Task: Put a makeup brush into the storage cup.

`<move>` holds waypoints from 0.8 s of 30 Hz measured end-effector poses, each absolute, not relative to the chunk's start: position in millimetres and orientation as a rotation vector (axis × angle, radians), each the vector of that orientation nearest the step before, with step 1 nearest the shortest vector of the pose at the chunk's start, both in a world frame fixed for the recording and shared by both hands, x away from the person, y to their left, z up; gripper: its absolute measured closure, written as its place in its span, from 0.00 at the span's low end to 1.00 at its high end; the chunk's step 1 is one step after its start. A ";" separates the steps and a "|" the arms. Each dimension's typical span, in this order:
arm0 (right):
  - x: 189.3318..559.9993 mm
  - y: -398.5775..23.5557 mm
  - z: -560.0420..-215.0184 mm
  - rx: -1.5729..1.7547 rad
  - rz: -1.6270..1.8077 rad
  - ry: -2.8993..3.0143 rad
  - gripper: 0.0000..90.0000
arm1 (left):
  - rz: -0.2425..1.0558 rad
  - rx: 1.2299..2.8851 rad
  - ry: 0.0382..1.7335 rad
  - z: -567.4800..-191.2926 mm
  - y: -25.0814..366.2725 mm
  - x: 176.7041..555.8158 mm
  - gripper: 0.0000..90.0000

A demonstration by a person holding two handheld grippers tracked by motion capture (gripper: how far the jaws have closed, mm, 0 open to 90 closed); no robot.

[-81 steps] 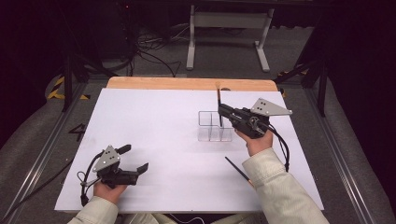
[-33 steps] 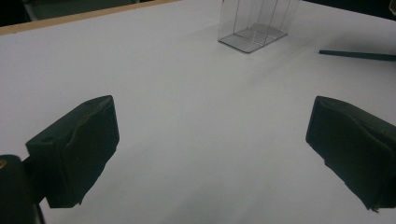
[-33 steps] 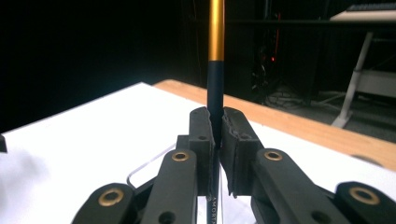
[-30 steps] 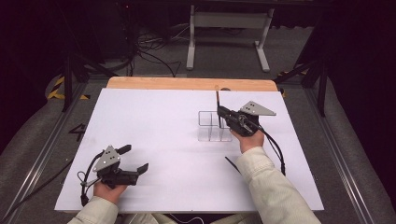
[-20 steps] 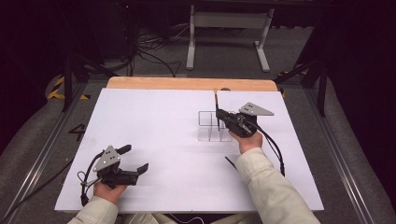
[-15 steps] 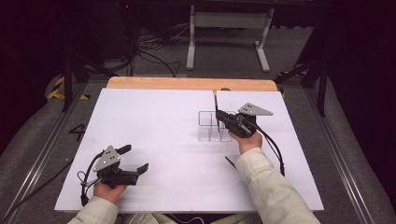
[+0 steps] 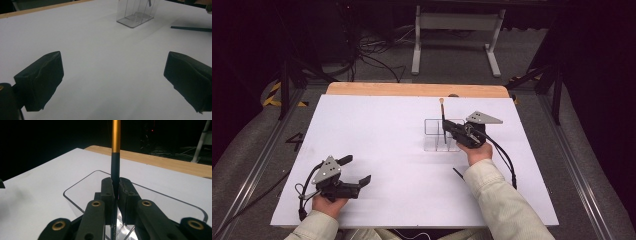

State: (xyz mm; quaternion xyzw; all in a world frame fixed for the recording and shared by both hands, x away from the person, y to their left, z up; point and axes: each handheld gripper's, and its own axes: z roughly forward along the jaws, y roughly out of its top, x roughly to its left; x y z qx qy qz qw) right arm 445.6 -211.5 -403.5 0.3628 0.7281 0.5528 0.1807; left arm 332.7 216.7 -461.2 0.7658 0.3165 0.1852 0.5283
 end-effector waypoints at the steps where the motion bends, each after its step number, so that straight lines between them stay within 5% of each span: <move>1: 445.4 -211.5 -403.4 1.024 1.561 2.058 0.91 | 0.443 1.829 0.756 -461.2 216.7 332.7 0.04; 5: 444.5 -215.0 -398.3 1.047 1.588 2.046 0.65 | 0.442 1.824 0.761 -461.3 216.4 332.5 0.04; 10: 439.3 -223.6 -388.9 1.064 1.589 2.041 0.48 | 0.437 1.825 0.756 -460.4 216.4 332.6 0.04; 11: 432.6 -230.1 -380.8 1.038 1.546 2.058 0.38 | 0.435 1.824 0.755 -459.9 215.6 332.3 0.04; 24: 394.3 -264.1 -352.2 0.964 1.492 2.085 0.19 | 0.420 1.831 0.722 -458.4 210.9 333.7 0.03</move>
